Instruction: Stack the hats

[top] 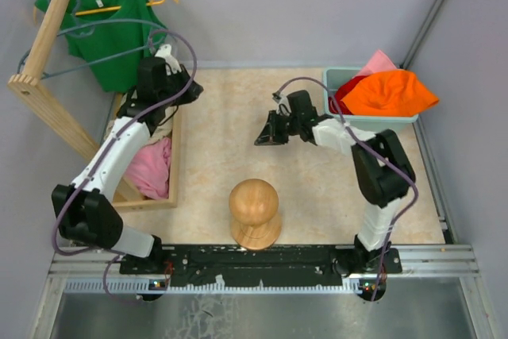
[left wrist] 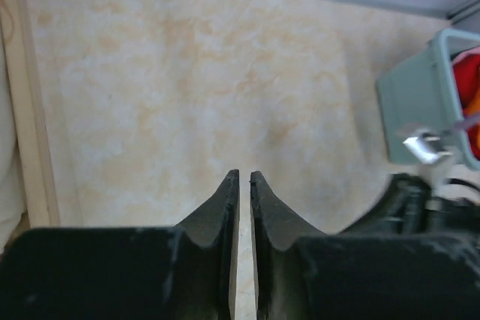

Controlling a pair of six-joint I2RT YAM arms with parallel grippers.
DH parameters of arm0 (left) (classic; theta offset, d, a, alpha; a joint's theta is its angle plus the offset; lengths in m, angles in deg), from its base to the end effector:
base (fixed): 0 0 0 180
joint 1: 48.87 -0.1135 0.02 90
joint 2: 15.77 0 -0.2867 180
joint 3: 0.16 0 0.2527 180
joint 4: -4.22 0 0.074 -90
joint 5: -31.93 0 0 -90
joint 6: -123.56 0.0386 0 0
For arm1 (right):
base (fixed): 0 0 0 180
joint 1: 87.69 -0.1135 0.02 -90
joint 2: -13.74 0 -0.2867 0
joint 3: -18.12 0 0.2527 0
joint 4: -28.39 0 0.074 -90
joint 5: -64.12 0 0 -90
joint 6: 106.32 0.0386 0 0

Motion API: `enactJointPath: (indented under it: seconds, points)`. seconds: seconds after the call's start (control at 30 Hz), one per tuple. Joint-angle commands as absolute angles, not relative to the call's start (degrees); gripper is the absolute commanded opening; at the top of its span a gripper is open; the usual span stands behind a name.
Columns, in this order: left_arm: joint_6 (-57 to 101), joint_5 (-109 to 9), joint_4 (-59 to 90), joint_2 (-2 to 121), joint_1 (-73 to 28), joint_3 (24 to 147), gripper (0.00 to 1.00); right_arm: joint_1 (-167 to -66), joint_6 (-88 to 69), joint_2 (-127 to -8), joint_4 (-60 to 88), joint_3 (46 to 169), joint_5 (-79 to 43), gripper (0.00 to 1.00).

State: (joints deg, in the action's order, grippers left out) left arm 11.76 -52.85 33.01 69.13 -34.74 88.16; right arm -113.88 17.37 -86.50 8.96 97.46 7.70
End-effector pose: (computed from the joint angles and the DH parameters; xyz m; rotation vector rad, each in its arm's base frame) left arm 0.3370 -0.0884 0.3660 -0.0780 2.0446 -0.4877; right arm 0.3387 0.1904 0.2368 -0.1779 2.4228 1.1848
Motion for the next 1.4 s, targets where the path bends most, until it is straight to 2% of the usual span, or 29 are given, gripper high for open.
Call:
enactJointPath:
  seconds: [0.0, 0.1, 0.4, 0.53, 0.8, 1.13, 1.37]
  points:
    - [16.03, -47.86, 33.05, 66.1, -34.56, 93.11, 0.2, -117.39, 20.11, -95.83, 16.94, 102.8, 17.37, 0.0]
    - [17.33, -46.14, 33.25, 64.7, -34.56, 96.58, 0.33, -120.48, 23.59, -101.79, 22.4, 104.41, 21.13, 0.0]
    - [18.55, -44.07, 37.72, 66.54, -34.55, 106.63, 0.44, -129.73, 40.61, -112.92, 43.31, 108.15, 22.55, 0.0]
    - [17.4, -42.24, 37.3, 66.93, -34.55, 107.26, 0.45, -132.95, 48.87, -117.36, 53.94, 109.08, 21.82, 0.0]
    - [16.38, -41.18, 37.7, 64.9, -34.54, 103.84, 0.45, -139.18, 53.63, -126.46, 59.5, 115.44, 20.18, 0.0]
    - [17.43, -42.89, 39.28, 61.73, -34.54, 101.5, 0.45, -143.07, 53.04, -132.17, 58.82, 120.66, 12.68, 0.0]
    - [17.77, -42.92, 39.83, 61.24, -34.54, 99.88, 0.45, -145.24, 50.06, -135.54, 53.07, 128.36, 10.69, 0.0]
